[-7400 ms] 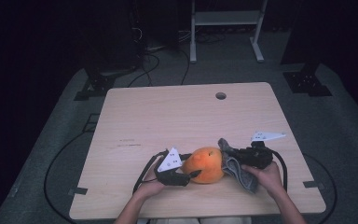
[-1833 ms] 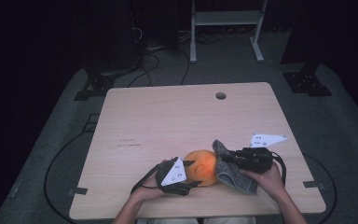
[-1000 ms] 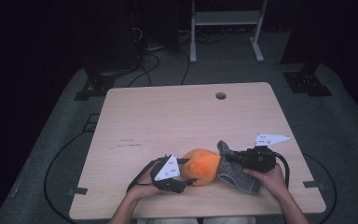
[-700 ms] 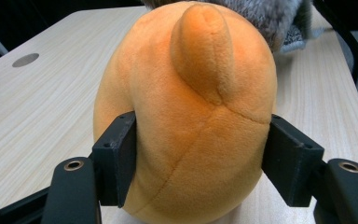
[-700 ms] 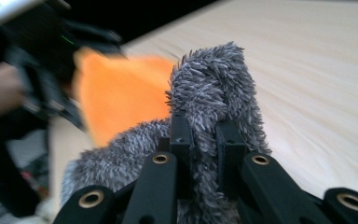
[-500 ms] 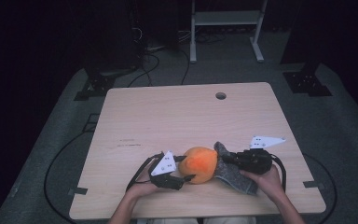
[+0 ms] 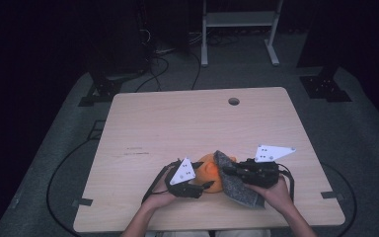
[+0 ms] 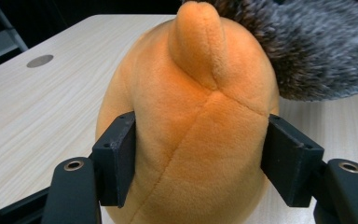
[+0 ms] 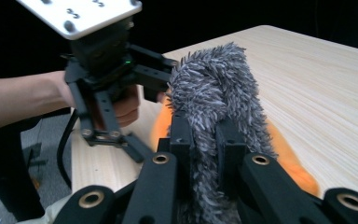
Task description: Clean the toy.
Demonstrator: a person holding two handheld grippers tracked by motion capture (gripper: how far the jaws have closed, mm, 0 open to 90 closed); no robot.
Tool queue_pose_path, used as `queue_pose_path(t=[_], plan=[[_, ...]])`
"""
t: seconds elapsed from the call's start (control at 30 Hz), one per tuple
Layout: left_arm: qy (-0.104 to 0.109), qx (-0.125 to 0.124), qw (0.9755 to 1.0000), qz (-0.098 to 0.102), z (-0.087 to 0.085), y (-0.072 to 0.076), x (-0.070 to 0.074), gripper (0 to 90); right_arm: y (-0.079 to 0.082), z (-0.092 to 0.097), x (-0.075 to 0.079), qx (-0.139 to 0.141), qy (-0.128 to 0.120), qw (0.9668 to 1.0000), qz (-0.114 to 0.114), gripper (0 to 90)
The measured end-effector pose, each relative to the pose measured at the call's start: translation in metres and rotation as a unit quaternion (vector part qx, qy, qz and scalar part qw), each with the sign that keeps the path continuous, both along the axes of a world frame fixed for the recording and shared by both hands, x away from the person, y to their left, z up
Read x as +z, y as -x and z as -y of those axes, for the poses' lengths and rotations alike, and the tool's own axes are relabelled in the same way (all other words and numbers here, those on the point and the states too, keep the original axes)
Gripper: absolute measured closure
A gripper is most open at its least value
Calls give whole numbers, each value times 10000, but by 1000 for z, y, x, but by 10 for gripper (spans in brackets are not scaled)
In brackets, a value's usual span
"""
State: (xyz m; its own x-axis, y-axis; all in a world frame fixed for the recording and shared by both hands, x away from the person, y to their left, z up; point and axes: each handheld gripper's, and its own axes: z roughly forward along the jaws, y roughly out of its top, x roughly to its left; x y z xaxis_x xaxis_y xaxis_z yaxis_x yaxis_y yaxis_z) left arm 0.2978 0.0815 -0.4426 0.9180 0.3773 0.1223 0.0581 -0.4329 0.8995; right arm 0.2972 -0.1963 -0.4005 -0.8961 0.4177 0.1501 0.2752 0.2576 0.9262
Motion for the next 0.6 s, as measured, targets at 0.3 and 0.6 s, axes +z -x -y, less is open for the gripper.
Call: queue_pose_path(t=[0.3,0.6], plan=[[-67,262,9993,249,12,5,7,373,-5,20,2,-318,-60,9994,-99,799],[-276,239,9987,367,27,11,7,388,9,-14,18,-147,514,9979,370,800]])
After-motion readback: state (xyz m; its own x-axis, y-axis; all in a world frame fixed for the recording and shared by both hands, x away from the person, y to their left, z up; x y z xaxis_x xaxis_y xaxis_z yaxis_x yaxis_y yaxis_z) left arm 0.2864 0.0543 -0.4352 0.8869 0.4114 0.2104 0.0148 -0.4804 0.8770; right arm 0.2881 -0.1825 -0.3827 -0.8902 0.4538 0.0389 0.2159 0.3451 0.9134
